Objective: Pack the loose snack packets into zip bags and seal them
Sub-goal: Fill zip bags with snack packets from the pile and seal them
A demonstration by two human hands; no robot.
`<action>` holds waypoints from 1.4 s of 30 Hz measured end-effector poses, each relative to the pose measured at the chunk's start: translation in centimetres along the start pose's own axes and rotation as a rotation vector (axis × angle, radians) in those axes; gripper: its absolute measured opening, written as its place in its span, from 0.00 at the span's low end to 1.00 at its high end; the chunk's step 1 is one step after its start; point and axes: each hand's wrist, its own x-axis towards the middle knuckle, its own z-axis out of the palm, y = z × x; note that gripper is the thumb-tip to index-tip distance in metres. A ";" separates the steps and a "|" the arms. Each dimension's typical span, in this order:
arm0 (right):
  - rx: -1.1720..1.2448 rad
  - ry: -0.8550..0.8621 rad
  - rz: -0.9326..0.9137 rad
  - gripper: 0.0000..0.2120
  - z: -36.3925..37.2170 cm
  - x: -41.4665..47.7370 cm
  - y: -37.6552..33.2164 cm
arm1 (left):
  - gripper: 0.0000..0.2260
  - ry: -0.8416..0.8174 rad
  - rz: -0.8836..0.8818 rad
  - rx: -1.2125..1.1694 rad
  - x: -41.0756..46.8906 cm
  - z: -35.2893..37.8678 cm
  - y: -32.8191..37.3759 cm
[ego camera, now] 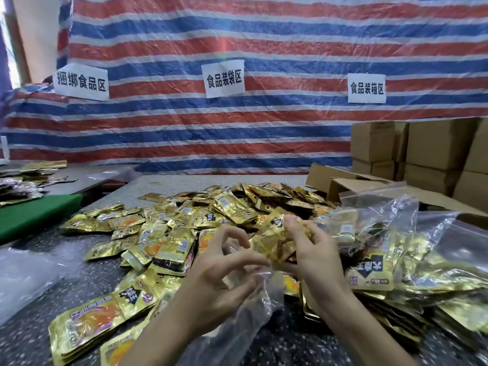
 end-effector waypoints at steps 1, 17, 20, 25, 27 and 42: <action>0.062 -0.068 0.107 0.15 0.2 0.0 -0.1 | 0.08 0.012 -0.004 0.007 0.0 0.0 -0.1; 0.508 -0.296 0.701 0.22 -1.9 1.1 -0.8 | 0.09 0.056 -0.047 -0.045 0.1 -0.5 0.1; 0.448 -0.469 0.829 0.27 -2.3 1.0 -0.7 | 0.10 0.066 -0.024 -0.066 0.1 -0.5 0.3; 0.506 -0.466 0.779 0.28 -2.2 1.1 -0.7 | 0.11 0.080 -0.019 -0.063 0.1 -0.4 0.3; 0.503 -0.349 0.690 0.27 -2.1 1.4 -0.6 | 0.08 0.094 0.006 -0.055 0.2 -0.4 0.1; 0.112 -0.469 0.442 0.26 -3.3 1.3 -2.3 | 0.06 0.164 0.034 0.012 0.6 -1.3 0.5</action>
